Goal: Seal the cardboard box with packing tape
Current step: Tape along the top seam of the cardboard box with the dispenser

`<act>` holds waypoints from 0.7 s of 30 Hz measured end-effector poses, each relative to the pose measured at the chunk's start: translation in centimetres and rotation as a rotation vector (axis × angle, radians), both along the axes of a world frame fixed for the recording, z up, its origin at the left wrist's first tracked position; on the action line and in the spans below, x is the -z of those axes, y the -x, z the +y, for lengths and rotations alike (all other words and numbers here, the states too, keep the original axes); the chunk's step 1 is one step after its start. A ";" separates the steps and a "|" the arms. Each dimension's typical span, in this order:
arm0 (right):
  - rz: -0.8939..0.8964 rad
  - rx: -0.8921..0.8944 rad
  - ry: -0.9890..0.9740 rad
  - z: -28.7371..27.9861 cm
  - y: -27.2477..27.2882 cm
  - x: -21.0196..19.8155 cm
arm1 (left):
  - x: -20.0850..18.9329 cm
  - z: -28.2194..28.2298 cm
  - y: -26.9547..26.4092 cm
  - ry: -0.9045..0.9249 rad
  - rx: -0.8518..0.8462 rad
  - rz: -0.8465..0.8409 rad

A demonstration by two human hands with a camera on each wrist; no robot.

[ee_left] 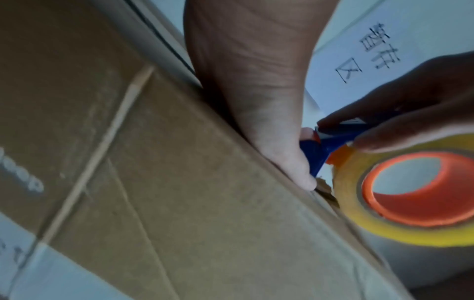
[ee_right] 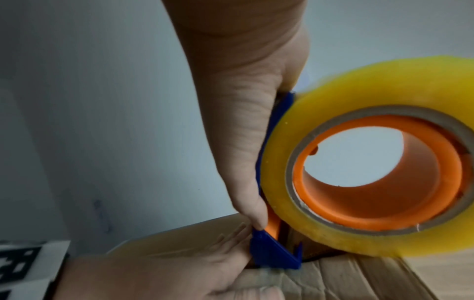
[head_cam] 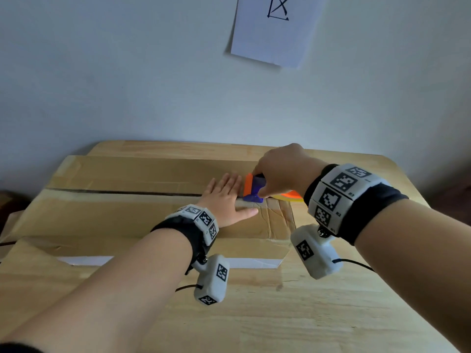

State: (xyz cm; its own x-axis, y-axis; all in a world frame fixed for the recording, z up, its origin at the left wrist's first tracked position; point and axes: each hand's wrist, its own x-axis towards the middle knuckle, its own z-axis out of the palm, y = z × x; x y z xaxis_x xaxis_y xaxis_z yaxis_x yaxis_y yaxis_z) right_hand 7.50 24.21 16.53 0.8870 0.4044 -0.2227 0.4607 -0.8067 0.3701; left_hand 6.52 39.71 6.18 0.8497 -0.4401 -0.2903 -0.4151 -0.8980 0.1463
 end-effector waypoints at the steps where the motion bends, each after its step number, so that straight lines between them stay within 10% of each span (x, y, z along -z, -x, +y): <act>1: -0.014 0.038 -0.004 -0.2 -0.1 0.0 | 0.0 0.1 -0.1 -0.006 0.006 0.003; 21: 0.035 0.026 -0.142 -7.7 1.3 -3.3 | 0.0 0.4 -0.5 -0.085 0.030 0.048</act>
